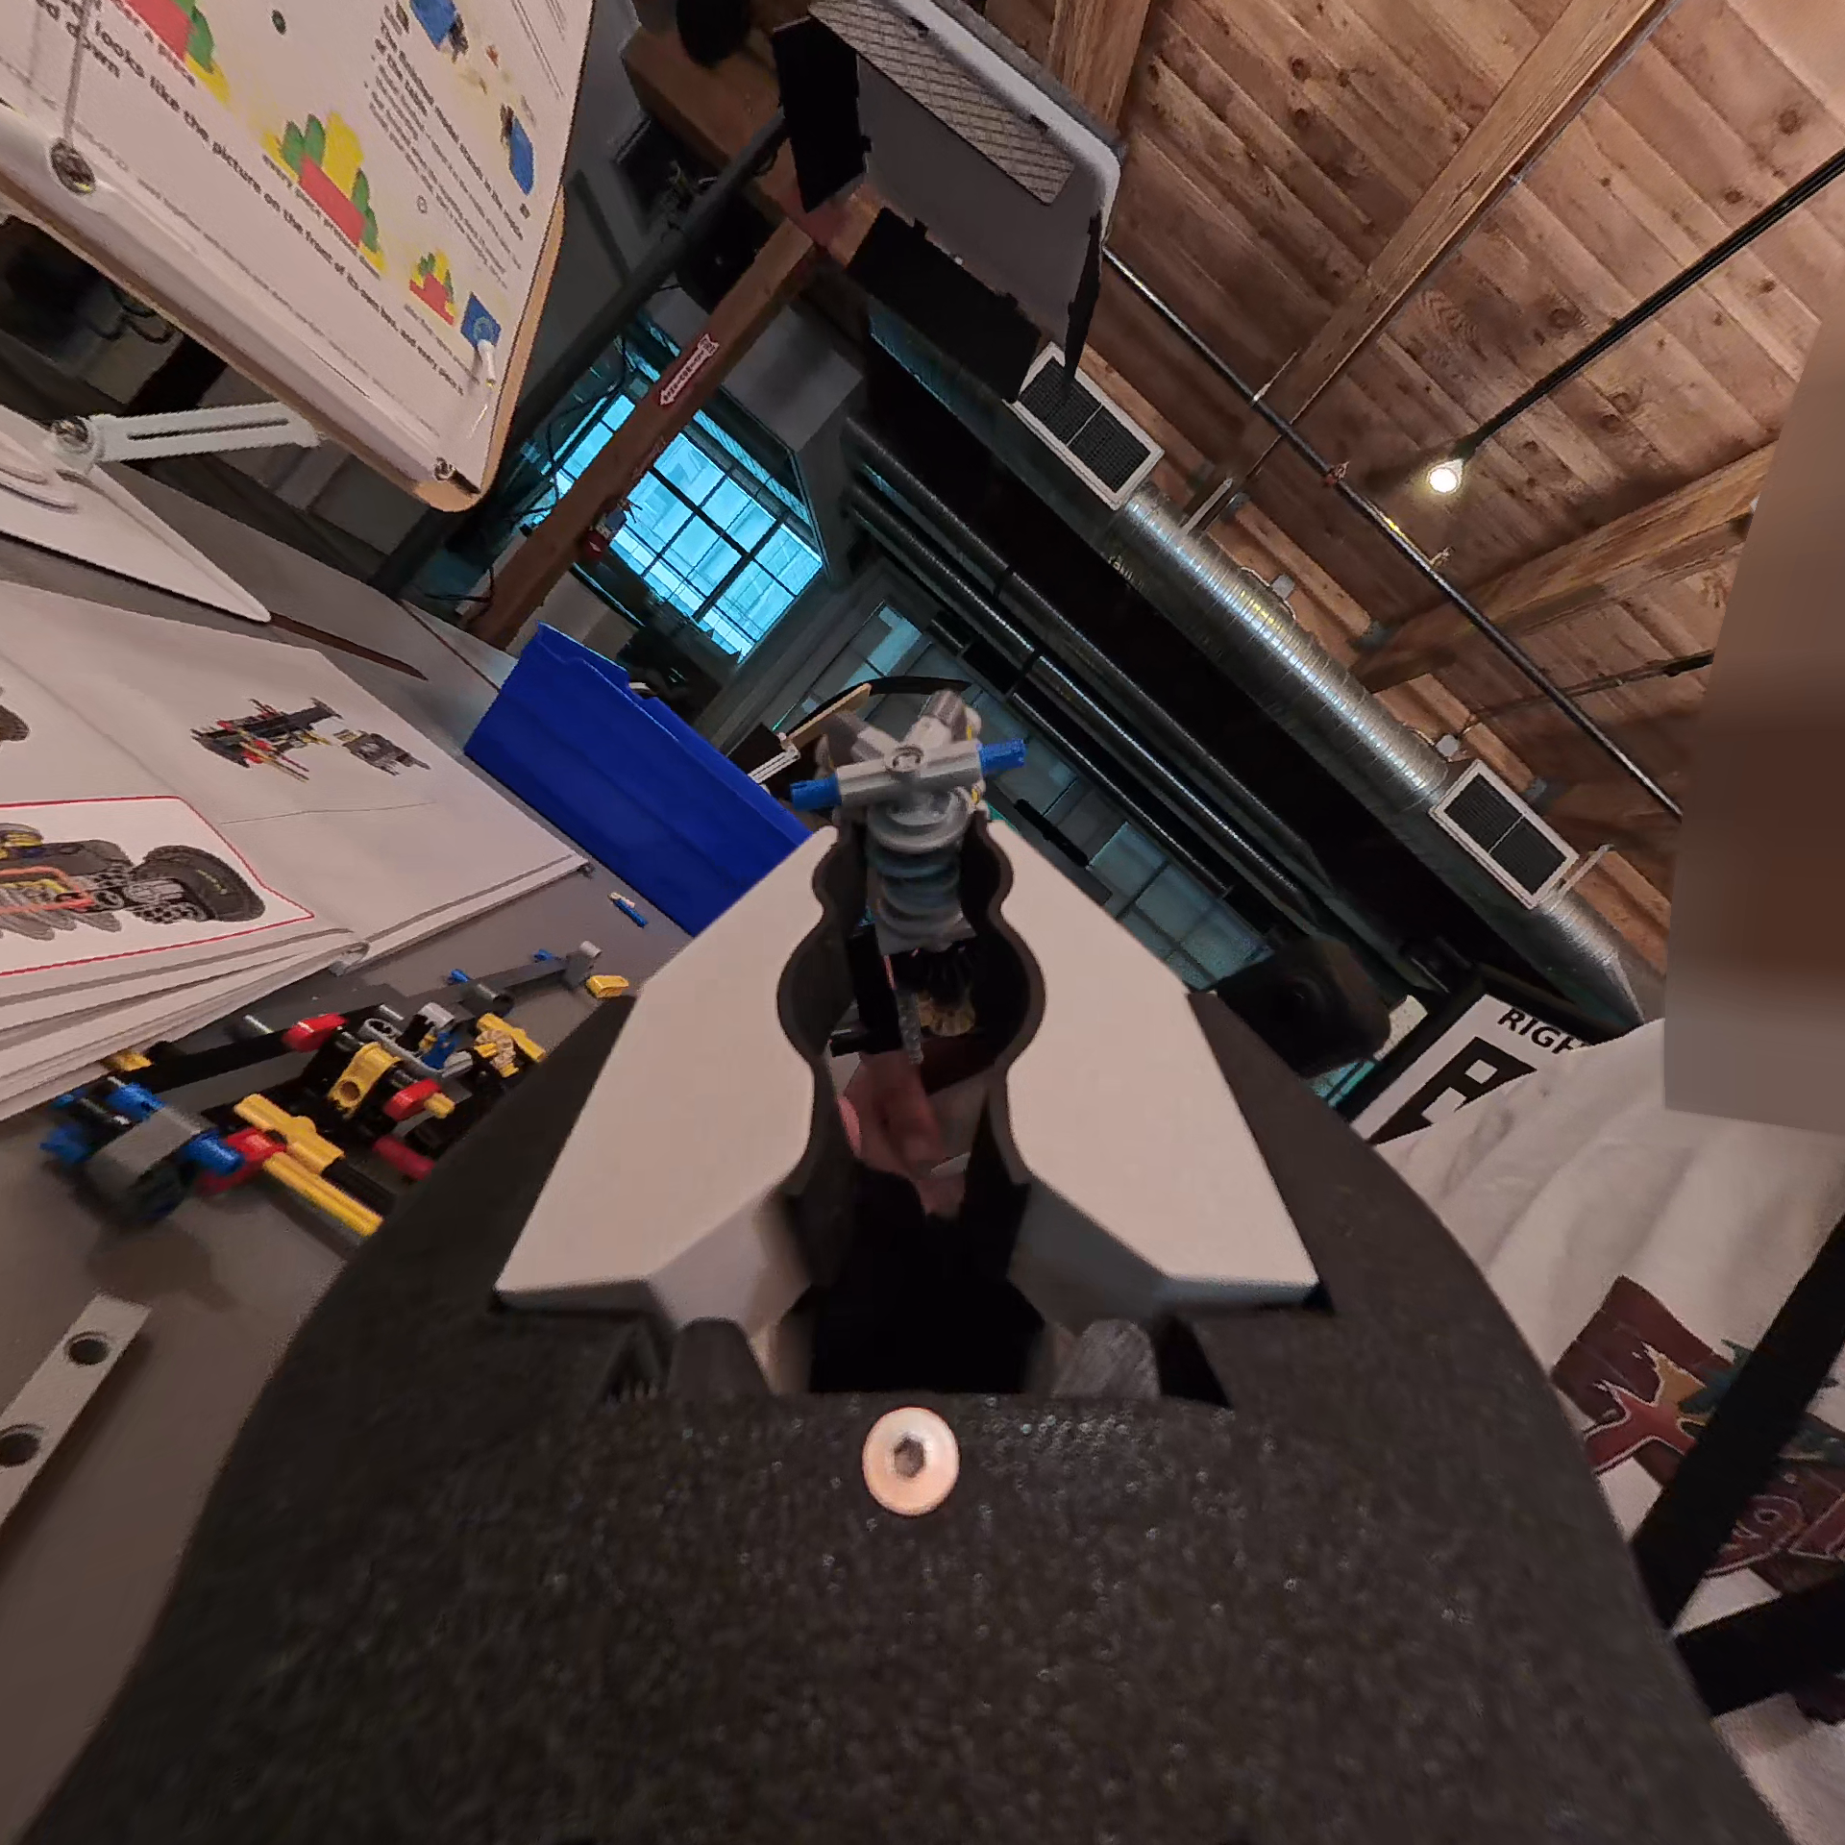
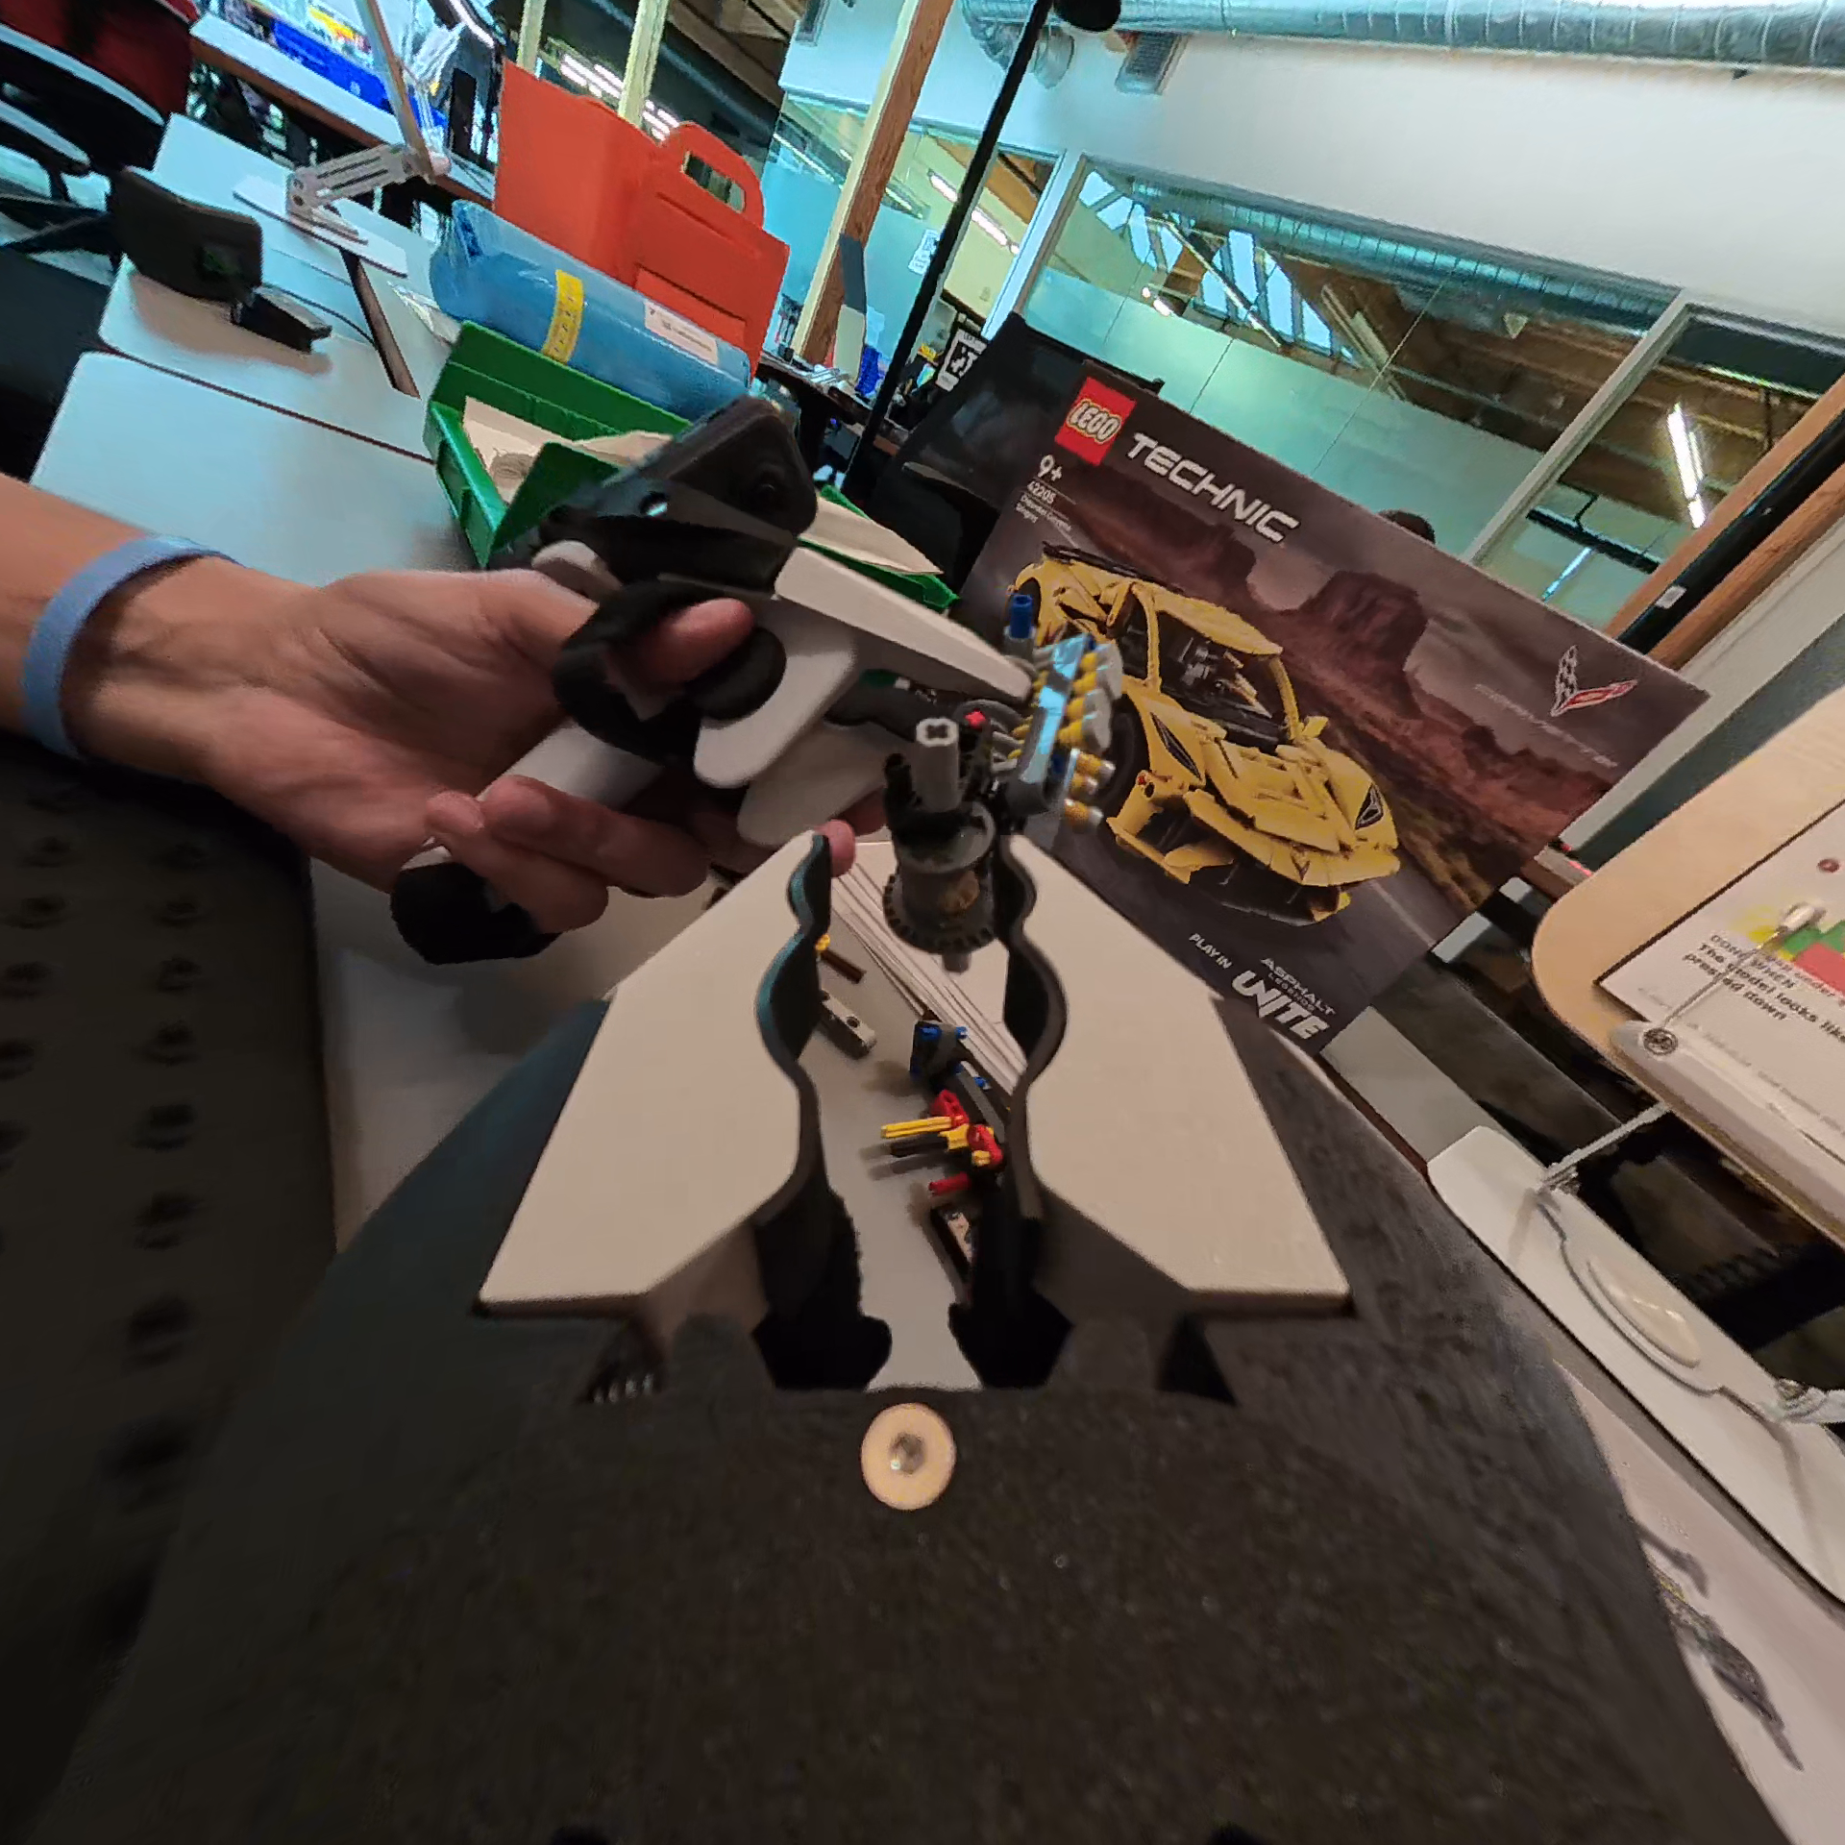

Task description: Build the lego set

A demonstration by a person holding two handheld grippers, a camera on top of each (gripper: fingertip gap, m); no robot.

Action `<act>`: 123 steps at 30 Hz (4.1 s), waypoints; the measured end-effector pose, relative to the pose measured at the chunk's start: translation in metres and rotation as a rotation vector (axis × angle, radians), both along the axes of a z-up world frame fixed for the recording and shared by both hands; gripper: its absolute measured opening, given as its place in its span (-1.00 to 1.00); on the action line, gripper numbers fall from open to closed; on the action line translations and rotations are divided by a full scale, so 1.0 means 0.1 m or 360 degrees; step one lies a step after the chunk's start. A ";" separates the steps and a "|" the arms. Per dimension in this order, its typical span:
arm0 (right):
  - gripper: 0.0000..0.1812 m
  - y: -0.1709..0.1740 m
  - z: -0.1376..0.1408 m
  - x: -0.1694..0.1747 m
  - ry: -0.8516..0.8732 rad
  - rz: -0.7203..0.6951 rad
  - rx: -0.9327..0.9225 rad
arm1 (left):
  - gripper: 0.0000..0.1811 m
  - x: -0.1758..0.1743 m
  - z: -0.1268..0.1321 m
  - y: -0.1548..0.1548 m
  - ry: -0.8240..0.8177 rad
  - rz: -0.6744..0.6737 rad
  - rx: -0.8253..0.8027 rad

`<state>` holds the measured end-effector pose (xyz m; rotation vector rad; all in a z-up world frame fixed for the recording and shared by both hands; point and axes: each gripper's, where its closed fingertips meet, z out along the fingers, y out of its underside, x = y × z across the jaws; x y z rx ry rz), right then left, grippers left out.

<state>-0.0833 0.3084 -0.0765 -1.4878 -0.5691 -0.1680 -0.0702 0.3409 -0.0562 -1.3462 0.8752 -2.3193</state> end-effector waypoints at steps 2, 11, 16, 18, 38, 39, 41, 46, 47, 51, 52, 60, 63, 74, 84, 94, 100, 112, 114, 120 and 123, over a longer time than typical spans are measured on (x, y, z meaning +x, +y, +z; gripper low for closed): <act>-0.66 0.00 -0.06 -0.02 -0.0013 0.0012 -0.0041 | -0.81 -0.01 0.01 0.05 -0.0011 0.0016 -0.0041; -0.74 0.07 0.03 0.01 0.0000 -0.0022 0.0012 | -0.81 -0.01 0.00 0.01 -0.0002 -0.0045 -0.0070; -0.78 0.07 0.04 0.05 -0.0092 -0.0100 0.0046 | -0.81 0.01 -0.02 0.00 0.0015 -0.0060 -0.0083; -0.79 0.05 0.08 0.10 -0.0061 -0.0127 0.0065 | -0.81 0.00 -0.01 0.00 0.0011 -0.0046 -0.0065; -0.64 0.00 0.07 0.05 0.0203 0.0026 -0.0020 | -0.81 -0.06 0.05 -0.13 -0.0044 -0.0148 -0.0052; -0.64 -0.01 0.11 0.06 0.0181 0.0013 0.0014 | -0.81 -0.07 0.06 -0.13 -0.0049 -0.0171 -0.0069; -0.65 -0.04 0.12 0.04 0.0167 0.0034 0.0022 | -0.81 -0.08 0.08 -0.12 -0.0072 -0.0185 -0.0098; -0.63 -0.07 0.13 -0.08 0.0140 0.0123 0.0073 | -0.81 -0.09 0.10 -0.20 -0.0088 -0.0237 -0.0077; -0.63 -0.07 0.12 -0.10 0.0129 0.0129 0.0071 | -0.81 -0.09 0.10 -0.21 -0.0093 -0.0242 -0.0080; -0.63 -0.06 0.07 -0.10 0.0123 0.0119 0.0021 | -0.81 -0.08 0.08 -0.21 -0.0076 -0.0268 -0.0108; -0.63 -0.05 0.07 -0.09 0.0124 0.0113 0.0012 | -0.81 -0.08 0.08 -0.21 -0.0071 -0.0263 -0.0106; -0.70 -0.12 0.15 0.00 0.0603 0.0303 -0.0132 | -0.82 -0.18 0.20 -0.01 -0.0203 -0.0251 -0.0293; -0.72 -0.06 0.06 -0.02 0.0803 0.0374 -0.0322 | -0.82 -0.21 0.22 0.03 -0.0230 -0.0273 -0.0359; -0.88 -0.09 0.06 -0.17 0.1165 0.0646 -0.0552 | -0.82 -0.20 0.24 -0.16 -0.0229 -0.0382 -0.0272; -0.96 -0.14 0.04 -0.26 0.1370 0.0835 -0.0731 | -0.82 -0.21 0.25 -0.27 -0.0236 -0.0432 -0.0209; -0.98 -0.13 0.12 -0.02 0.1519 0.0800 -0.0679 | -0.84 -0.22 0.22 -0.24 -0.0212 -0.0358 -0.0134; -0.99 -0.14 0.15 0.03 0.1549 0.0794 -0.0637 | -0.84 -0.22 0.19 -0.26 -0.0192 -0.0328 -0.0060; -0.99 -0.12 -0.03 -0.02 0.1438 0.0728 -0.0794 | -0.84 -0.15 0.10 -0.27 -0.0100 -0.0288 0.0047; -0.99 -0.12 -0.06 -0.02 0.1416 0.0714 -0.0804 | -0.84 -0.14 0.09 -0.28 -0.0088 -0.0279 0.0064; -0.98 -0.12 0.09 0.00 0.1498 0.0757 -0.0674 | -0.84 -0.19 0.17 -0.23 -0.0153 -0.0322 -0.0046; -0.97 -0.13 0.04 -0.04 0.1449 0.0747 -0.0717 | -0.84 -0.19 0.18 -0.23 -0.0167 -0.0326 -0.0060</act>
